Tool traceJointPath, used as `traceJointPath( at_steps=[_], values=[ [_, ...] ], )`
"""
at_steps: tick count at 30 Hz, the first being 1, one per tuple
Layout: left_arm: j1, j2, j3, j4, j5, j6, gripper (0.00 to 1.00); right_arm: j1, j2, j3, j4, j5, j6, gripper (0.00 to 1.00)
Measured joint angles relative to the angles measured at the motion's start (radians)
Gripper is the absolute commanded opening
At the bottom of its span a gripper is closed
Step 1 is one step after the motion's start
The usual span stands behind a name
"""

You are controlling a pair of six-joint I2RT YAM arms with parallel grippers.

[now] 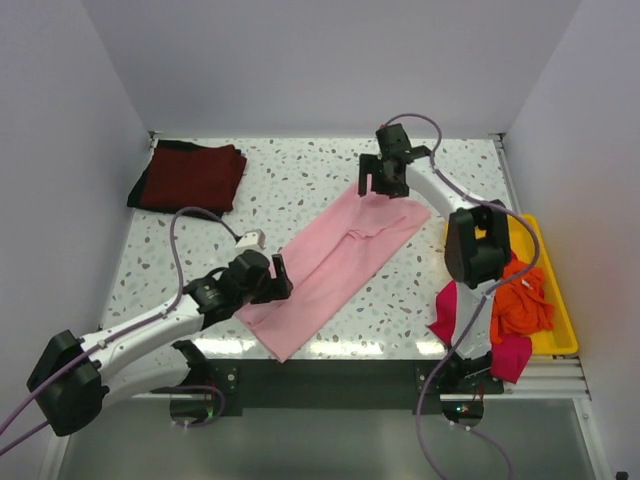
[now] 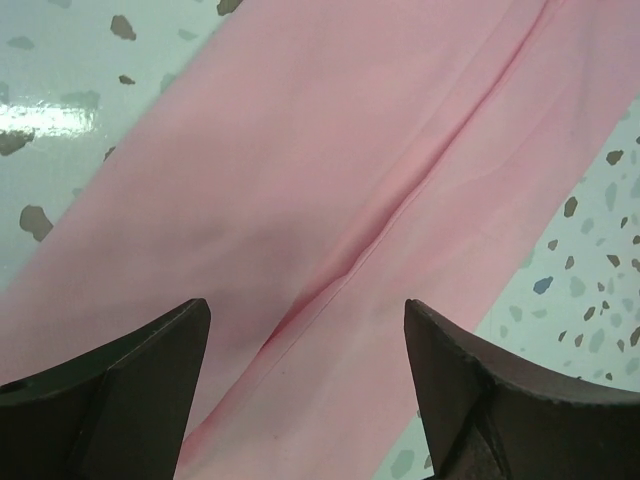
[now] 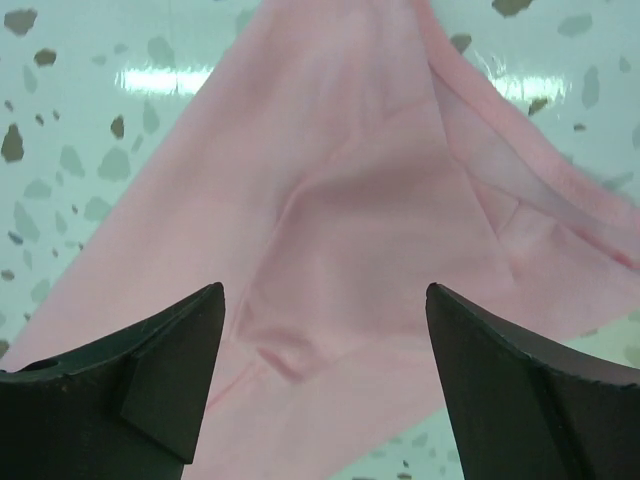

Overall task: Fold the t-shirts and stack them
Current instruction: Fold the tshirt

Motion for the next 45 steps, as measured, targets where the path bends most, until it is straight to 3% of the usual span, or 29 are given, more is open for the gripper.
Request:
traceJointPath(
  at_steps=[8,16,34,45],
  values=[
    [0.0,0.127,0.029,0.044,0.042,0.128,0.83,0.007,-0.33,-0.35,0.058,-0.119,0.002,0.86],
    [0.0,0.151,0.016,0.128,0.115,0.209,0.93,0.018,-0.394,-0.588,0.176,-0.222,0.024,0.86],
    [-0.005,0.194,-0.079,0.27,0.2,0.238,0.95,0.018,-0.258,-0.59,0.294,-0.244,0.075,0.86],
    [-0.119,0.272,-0.064,0.387,0.245,0.145,0.95,0.018,-0.119,-0.425,0.276,-0.181,0.078,0.86]
  ],
)
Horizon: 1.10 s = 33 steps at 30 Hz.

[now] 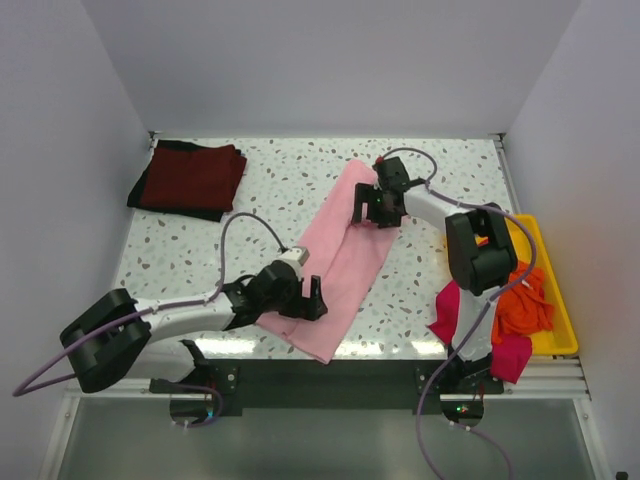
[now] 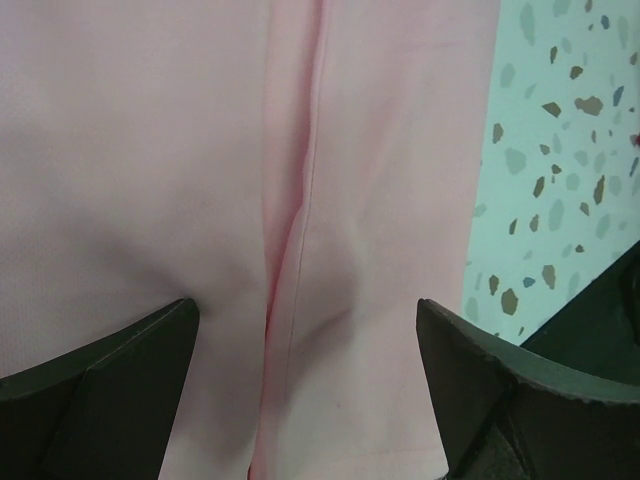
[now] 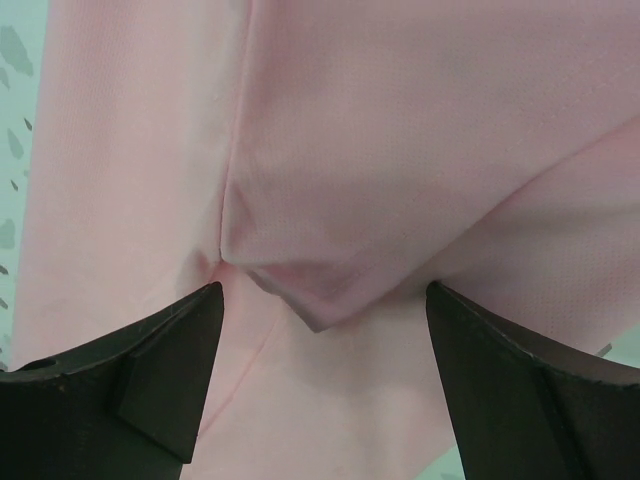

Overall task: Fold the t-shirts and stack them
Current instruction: Fold the tshirt

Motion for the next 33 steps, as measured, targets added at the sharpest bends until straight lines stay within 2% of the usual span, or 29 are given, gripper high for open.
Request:
traceJointPath(
  at_steps=[9,16,28,33],
  values=[
    [-0.122,0.187,0.145,0.04,0.036,-0.08,0.96,0.0,0.135,0.197,-0.024,0.024,-0.008,0.86],
    [-0.151,0.291,0.255,0.019,0.044,-0.1,0.96,0.0,0.21,0.313,-0.045,0.022,-0.013,0.86],
    [-0.153,0.293,0.321,-0.036,0.033,-0.097,1.0,-0.001,0.253,0.378,-0.021,-0.064,-0.017,0.91],
    [-0.154,0.208,0.329,-0.092,-0.011,-0.087,1.0,0.0,0.176,0.303,0.017,-0.085,-0.023,0.92]
  ],
)
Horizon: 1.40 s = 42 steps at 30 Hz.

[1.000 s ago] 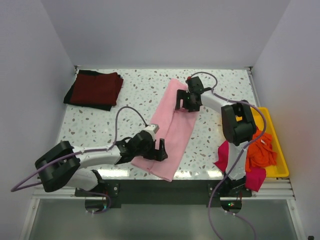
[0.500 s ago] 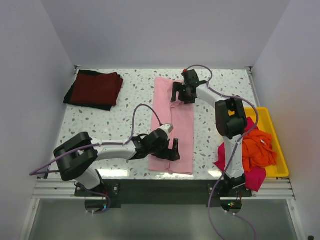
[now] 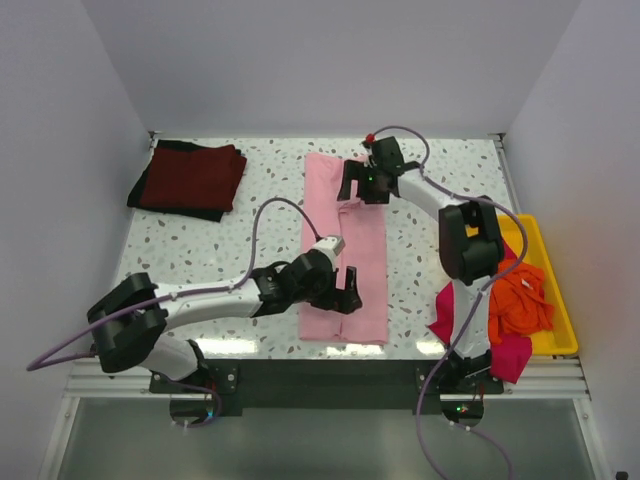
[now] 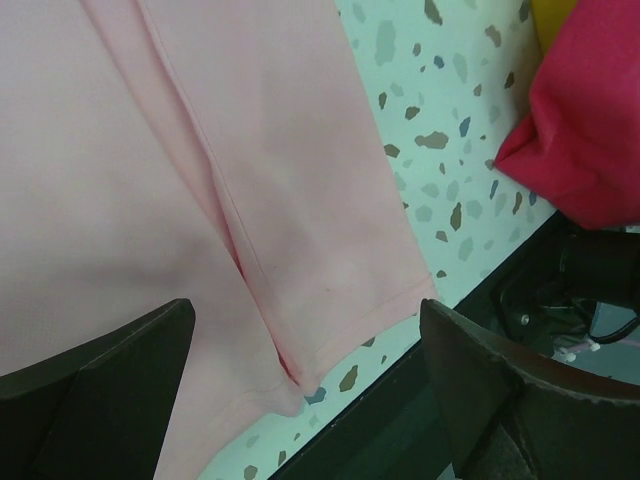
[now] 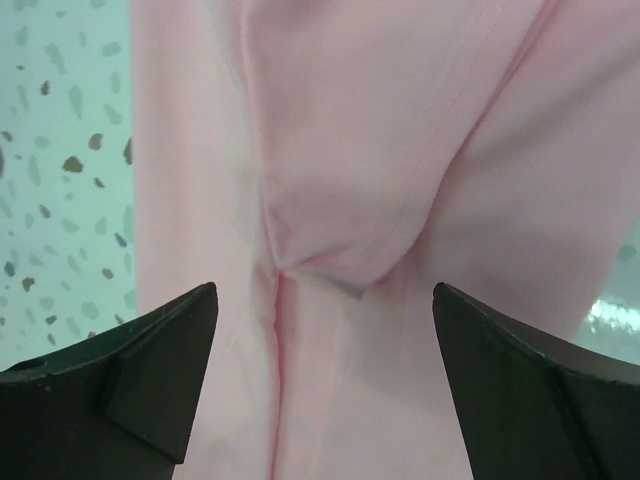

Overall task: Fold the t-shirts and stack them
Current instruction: Fold the tshirt

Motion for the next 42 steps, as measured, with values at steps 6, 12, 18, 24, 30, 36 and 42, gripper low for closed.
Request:
traceJointPath(
  at_steps=[6,12,18,24,30,36,42],
  values=[
    [0.0,-0.132,0.001,-0.066,-0.085,0.007,1.0,0.003,-0.352,-0.234,0.052,-0.027,0.011,0.91],
    [-0.001,-0.193,-0.09,-0.115,-0.138,-0.02,1.0,0.101,-0.74,-0.589,0.095,-0.006,0.045,0.9],
    [-0.002,-0.216,-0.177,-0.208,-0.152,-0.06,1.0,0.28,-0.901,-0.933,0.028,0.051,0.17,0.87],
    [-0.007,-0.283,-0.194,-0.244,-0.166,-0.098,0.96,0.297,-1.171,-1.089,-0.132,0.106,0.294,0.86],
    [-0.022,-0.302,-0.22,-0.261,-0.17,-0.135,0.89,0.298,-1.264,-1.1,-0.215,0.134,0.349,0.69],
    [-0.039,-0.302,-0.228,-0.29,-0.175,-0.179,0.84,0.304,-1.307,-1.167,-0.296,0.132,0.397,0.59],
    [-0.055,-0.289,-0.228,-0.314,-0.186,-0.221,0.79,0.307,-1.38,-1.214,-0.327,0.123,0.435,0.55]
  ],
)
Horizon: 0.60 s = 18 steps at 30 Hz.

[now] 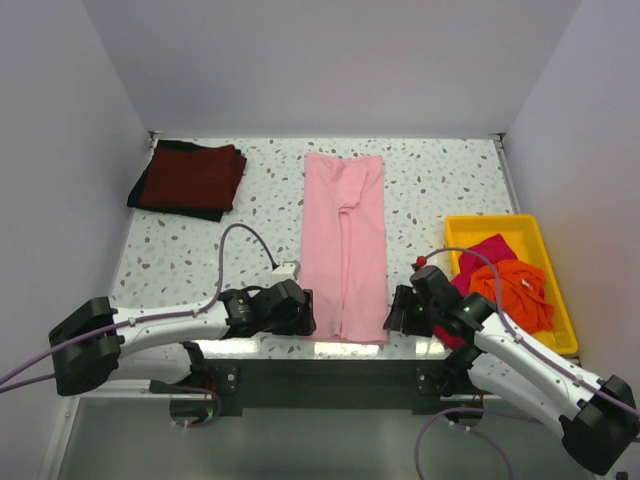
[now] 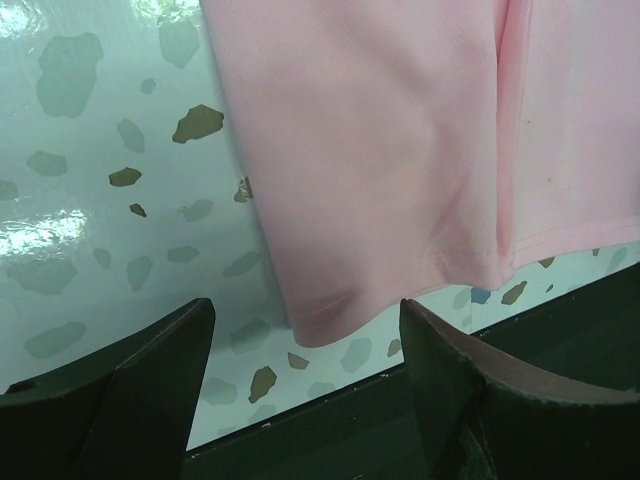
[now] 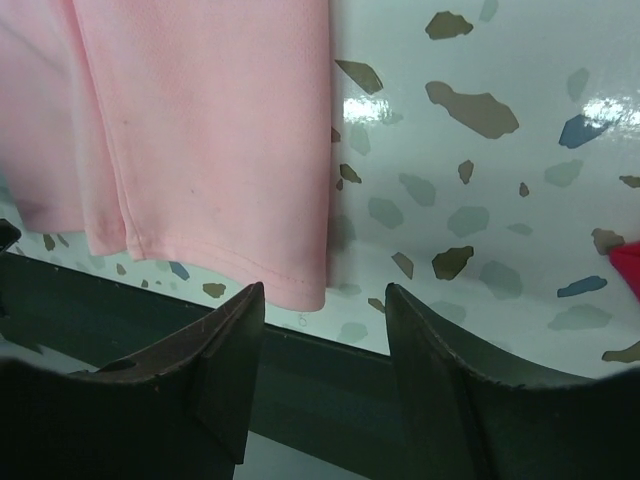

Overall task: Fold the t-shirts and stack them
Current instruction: Fold the tshirt

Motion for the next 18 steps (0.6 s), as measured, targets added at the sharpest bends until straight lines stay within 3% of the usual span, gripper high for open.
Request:
traceJointPath(
  at_steps=[18],
  values=[
    [-0.014,0.025,0.0,-0.026,-0.011,-0.027,0.71,0.023,0.045,-0.09,0.087,-0.063,0.076,0.48]
  ],
)
